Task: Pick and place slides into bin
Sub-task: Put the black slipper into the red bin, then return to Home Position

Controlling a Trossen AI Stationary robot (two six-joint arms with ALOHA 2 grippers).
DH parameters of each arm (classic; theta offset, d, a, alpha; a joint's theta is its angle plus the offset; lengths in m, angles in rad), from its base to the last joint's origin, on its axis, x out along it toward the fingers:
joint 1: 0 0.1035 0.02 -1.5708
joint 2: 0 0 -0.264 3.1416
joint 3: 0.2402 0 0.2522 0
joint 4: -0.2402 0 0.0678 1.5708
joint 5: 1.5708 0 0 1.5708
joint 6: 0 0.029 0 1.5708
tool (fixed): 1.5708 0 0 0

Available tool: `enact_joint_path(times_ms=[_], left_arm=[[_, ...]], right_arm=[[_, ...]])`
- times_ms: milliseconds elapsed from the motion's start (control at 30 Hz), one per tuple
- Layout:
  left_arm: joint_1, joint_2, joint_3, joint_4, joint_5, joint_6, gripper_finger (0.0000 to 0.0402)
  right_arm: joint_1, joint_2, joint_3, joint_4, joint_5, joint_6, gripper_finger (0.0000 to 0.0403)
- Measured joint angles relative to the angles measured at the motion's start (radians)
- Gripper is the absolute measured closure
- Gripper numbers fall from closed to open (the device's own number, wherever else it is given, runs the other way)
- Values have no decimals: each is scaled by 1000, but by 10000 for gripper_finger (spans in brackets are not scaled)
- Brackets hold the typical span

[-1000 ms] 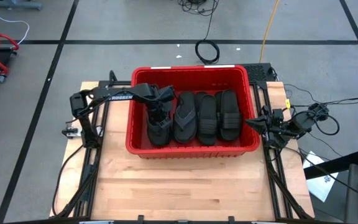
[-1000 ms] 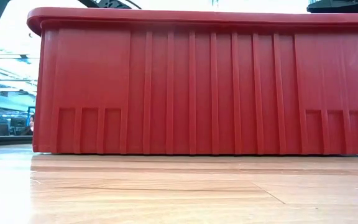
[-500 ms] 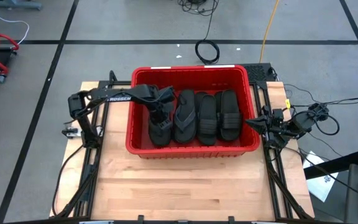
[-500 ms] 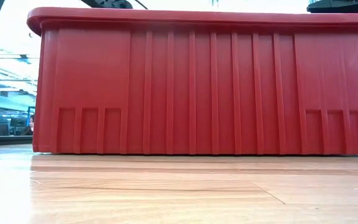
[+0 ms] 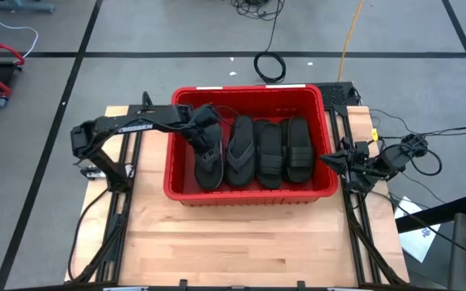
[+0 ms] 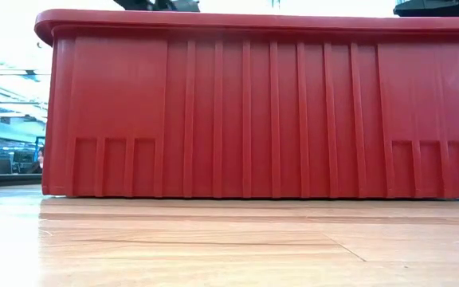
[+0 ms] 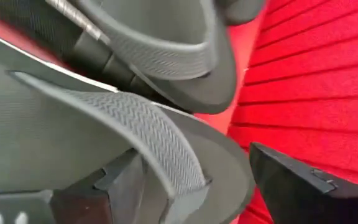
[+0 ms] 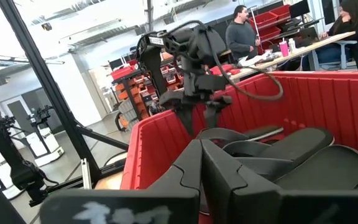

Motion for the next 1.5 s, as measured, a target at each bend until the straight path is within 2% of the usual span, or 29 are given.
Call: enact_joint_path(times_ms=[100, 233, 400, 533, 633, 767, 833, 967, 1033, 1100, 1167, 1233, 1300, 1367, 1433, 1500], left_arm=[[-12, -68, 0, 11, -1, 53, 128], [-40, -160, 1, 89, -8, 116, 149], [-65, -228, 2, 204, -107, 99, 178], [-77, -260, 2, 260, -82, 89, 209], [-129, -297, 2, 282, -50, 235, 256], [-240, -380, 2, 354, -63, 436, 357], [-289, -423, 2, 379, -99, 430, 389], [-431, -501, -23, 400, -309, 359, 393], [-500, -545, -90, 412, -374, 331, 399], [-553, -586, -212, 478, -420, 258, 399], [-592, -625, -365, 659, -452, 183, 400], [-617, -657, -528, 907, -471, 124, 400], [-629, -682, -671, 1172, -497, 95, 401], [-625, -701, -782, 1347, -542, 93, 401], [-618, -731, -850, 1410, -575, 109, 401], [-613, -783, -885, 1391, -578, 112, 401]], right_arm=[[0, 0, 0, 17, 0, -1, 403], [0, 0, 0, 20, 0, -27, 403], [0, 0, 0, 20, 0, -31, 403], [0, 0, 0, 34, 0, -46, 403], [0, 0, 0, 128, 0, -168, 403], [0, 1, 0, 333, -6, -417, 403], [0, 1, 2, 405, -39, -507, 403], [0, 8, 2, 400, -79, -569, 403], [0, 21, 2, 364, -79, -571, 403], [0, 37, 2, 338, -75, -552, 403], [0, 50, 1, 319, -72, -527, 403], [0, 59, 1, 314, -62, -500, 403], [0, 59, 1, 292, -52, -486, 403], [0, 55, 1, 267, -47, -470, 403], [0, 44, 1, 231, -46, -446, 403], [0, 26, 1, 173, -45, -402, 403]])
